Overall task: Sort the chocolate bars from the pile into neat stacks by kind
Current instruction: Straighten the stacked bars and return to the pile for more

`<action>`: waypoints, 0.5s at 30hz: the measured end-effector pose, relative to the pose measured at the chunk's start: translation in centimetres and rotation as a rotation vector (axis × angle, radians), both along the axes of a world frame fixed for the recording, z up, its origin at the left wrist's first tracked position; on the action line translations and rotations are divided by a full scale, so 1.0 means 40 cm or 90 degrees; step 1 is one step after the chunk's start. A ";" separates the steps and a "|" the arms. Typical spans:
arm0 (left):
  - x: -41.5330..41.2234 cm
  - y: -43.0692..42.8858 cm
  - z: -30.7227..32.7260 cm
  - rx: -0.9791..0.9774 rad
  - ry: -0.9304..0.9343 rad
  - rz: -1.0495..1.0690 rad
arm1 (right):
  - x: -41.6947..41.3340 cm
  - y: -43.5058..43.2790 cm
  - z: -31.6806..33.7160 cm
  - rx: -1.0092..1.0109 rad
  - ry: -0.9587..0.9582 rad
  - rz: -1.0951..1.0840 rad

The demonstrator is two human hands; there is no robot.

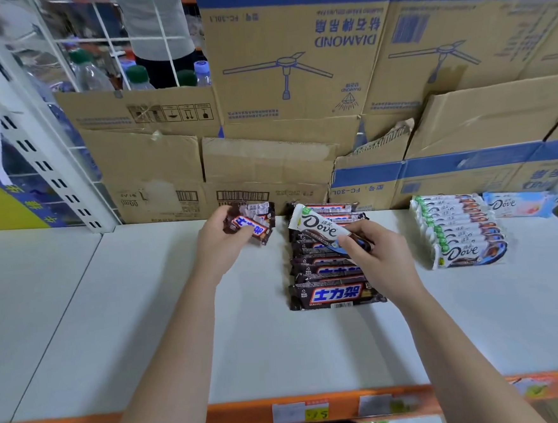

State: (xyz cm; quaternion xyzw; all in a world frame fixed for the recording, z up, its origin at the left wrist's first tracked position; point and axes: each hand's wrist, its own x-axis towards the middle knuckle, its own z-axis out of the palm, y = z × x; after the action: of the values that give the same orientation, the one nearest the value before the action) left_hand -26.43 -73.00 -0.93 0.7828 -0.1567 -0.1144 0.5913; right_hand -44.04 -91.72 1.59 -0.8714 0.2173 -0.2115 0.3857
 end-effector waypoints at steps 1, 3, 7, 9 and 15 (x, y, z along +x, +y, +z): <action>-0.002 0.005 -0.007 0.036 -0.023 -0.014 | 0.000 0.000 0.000 -0.005 0.004 -0.001; -0.001 0.014 -0.018 0.088 -0.057 -0.036 | 0.000 0.001 0.000 -0.008 0.009 -0.001; 0.018 0.029 -0.015 0.178 -0.122 -0.033 | 0.002 0.001 0.000 -0.022 0.017 0.002; 0.032 0.029 -0.008 0.207 -0.142 -0.033 | 0.003 0.001 0.000 -0.026 0.018 0.004; 0.052 0.012 -0.021 0.139 -0.119 0.039 | 0.005 -0.002 -0.004 -0.037 0.027 0.005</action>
State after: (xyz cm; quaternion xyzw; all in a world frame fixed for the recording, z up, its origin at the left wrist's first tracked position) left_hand -24.35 -72.54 -1.75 0.8542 -0.1733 -0.0392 0.4886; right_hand -43.85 -91.79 1.44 -0.8875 0.2157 -0.1974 0.3563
